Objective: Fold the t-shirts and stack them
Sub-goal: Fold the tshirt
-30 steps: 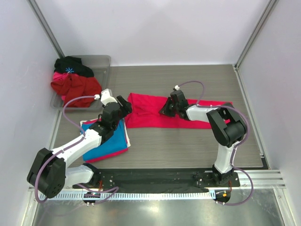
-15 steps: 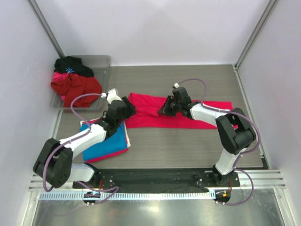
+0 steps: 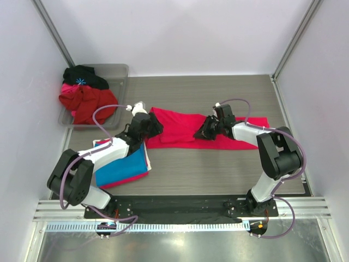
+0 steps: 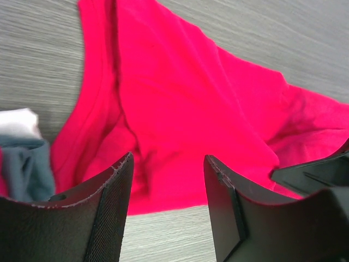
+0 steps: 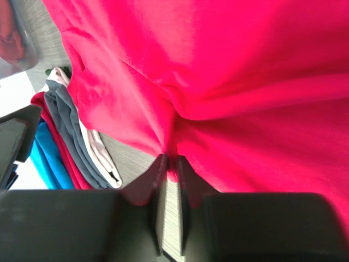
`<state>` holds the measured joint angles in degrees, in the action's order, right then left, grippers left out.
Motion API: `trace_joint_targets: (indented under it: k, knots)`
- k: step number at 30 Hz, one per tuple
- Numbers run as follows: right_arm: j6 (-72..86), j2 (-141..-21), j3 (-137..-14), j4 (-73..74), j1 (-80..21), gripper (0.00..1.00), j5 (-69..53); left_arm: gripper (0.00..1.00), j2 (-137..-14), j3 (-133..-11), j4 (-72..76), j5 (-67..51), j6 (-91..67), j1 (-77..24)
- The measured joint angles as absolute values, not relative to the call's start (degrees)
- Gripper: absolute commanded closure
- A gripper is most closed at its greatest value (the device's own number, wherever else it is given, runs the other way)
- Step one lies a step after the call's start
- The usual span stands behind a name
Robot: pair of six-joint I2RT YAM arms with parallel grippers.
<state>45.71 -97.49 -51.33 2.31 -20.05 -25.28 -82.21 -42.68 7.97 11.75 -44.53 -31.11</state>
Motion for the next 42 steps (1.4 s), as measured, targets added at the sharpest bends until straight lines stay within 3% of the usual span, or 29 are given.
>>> trace_joint_targets:
  k: [2, 7, 22, 30, 38, 42]
  knots:
    - [45.34, -97.51, -51.07, 2.42, -18.85, 0.70, -26.37, 0.47, -83.77, -43.79, 7.77, 10.98, -44.45, -31.11]
    - [43.86, -97.51, -51.05, 2.37, -18.65, 0.63, -27.86, 0.52, -86.41, -45.34, 6.94, 8.99, -44.12, -31.22]
    - [38.96, -98.78, -50.76, 2.28, -18.65, 0.67, -28.27, 0.47, -82.76, -42.48, 3.20, 5.76, -44.86, -31.40]
    - [35.59, -98.72, -49.17, 1.15, -18.65, 0.62, -26.68, 0.49, -82.96, -41.47, 4.19, 3.44, -44.51, -31.44]
    - [32.86, -98.74, -49.15, 0.05, -18.98, 0.62, -24.86, 0.54, -87.55, -40.86, 6.20, 1.45, -44.60, -32.16]
    - [31.90, -98.78, -49.19, -0.49, -19.44, 0.63, -24.62, 0.63, -88.84, -40.88, 6.74, 1.19, -44.62, -32.69]
